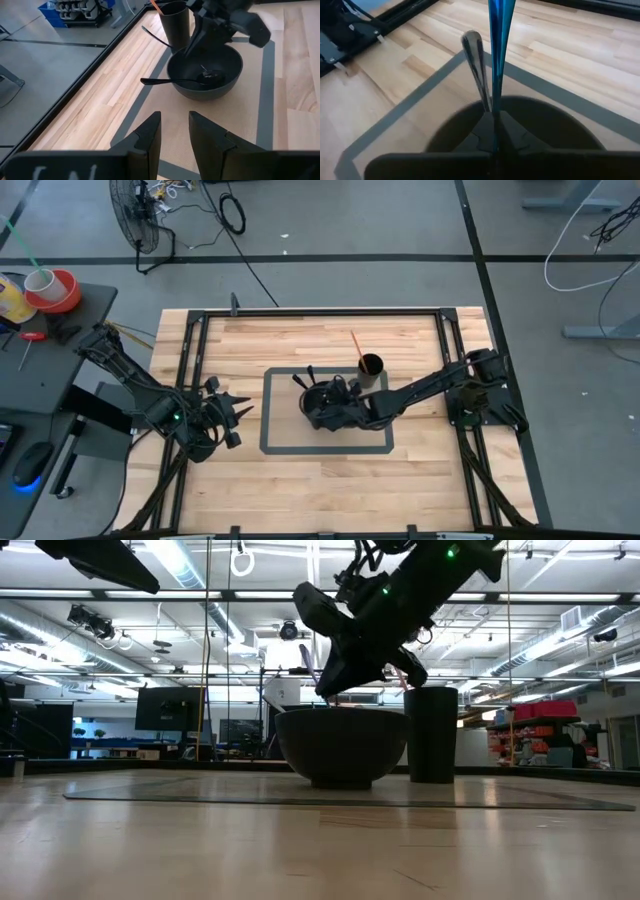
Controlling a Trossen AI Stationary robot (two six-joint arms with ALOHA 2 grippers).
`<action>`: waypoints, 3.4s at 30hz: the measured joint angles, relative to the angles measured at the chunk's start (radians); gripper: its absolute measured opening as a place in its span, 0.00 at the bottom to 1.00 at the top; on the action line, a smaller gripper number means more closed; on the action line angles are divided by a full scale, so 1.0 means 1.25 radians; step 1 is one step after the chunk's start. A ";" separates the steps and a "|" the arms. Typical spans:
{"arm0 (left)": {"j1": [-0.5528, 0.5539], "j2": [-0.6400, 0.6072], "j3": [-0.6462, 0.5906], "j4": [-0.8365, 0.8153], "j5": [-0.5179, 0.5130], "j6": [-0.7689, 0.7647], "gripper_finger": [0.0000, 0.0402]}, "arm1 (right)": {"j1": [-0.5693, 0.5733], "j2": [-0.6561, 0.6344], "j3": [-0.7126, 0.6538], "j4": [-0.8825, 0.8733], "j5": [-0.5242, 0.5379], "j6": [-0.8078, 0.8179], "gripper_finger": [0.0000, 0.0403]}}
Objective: Pick & Place Utensil
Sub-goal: Put the blue fork into the black bowl on the transparent mat
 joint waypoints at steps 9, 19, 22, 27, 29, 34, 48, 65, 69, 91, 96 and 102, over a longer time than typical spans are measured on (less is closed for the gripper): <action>0.000 0.000 0.000 0.000 -0.009 0.001 0.26 | 0.016 -0.001 0.110 -0.169 0.058 -0.021 0.00; 0.000 0.000 0.000 0.000 -0.009 0.000 0.26 | 0.016 0.129 0.218 -0.278 0.057 0.012 0.00; 0.000 0.000 0.000 0.000 -0.006 0.000 0.26 | 0.014 0.145 0.274 -0.376 0.064 0.041 0.00; 0.000 0.000 0.000 -0.002 -0.002 0.001 0.26 | 0.008 0.145 0.279 -0.400 0.052 0.068 0.01; 0.000 0.000 0.000 -0.002 -0.003 0.001 0.26 | 0.001 0.150 0.277 -0.388 0.034 0.072 0.01; 0.000 0.001 0.000 -0.001 0.011 0.000 0.26 | -0.021 0.170 0.264 -0.366 0.005 0.083 0.01; 0.000 0.001 0.000 0.001 0.027 0.001 0.26 | -0.029 0.170 0.264 -0.375 -0.039 0.048 0.05; 0.000 0.001 0.000 0.001 0.027 0.000 0.26 | -0.056 0.170 0.264 -0.382 -0.128 0.066 0.05; 0.000 0.001 0.000 0.001 0.027 0.000 0.26 | -0.056 0.170 0.264 -0.381 -0.125 0.066 0.05; 0.000 0.001 0.000 0.001 0.028 0.000 0.26 | -0.074 0.169 0.264 -0.386 -0.155 0.147 0.18; 0.000 0.001 0.000 0.001 0.028 0.000 0.26 | -0.065 0.169 0.264 -0.389 -0.145 0.147 0.20; 0.000 0.001 0.000 0.001 0.028 0.000 0.26 | -0.046 0.152 0.264 -0.429 -0.125 0.162 0.20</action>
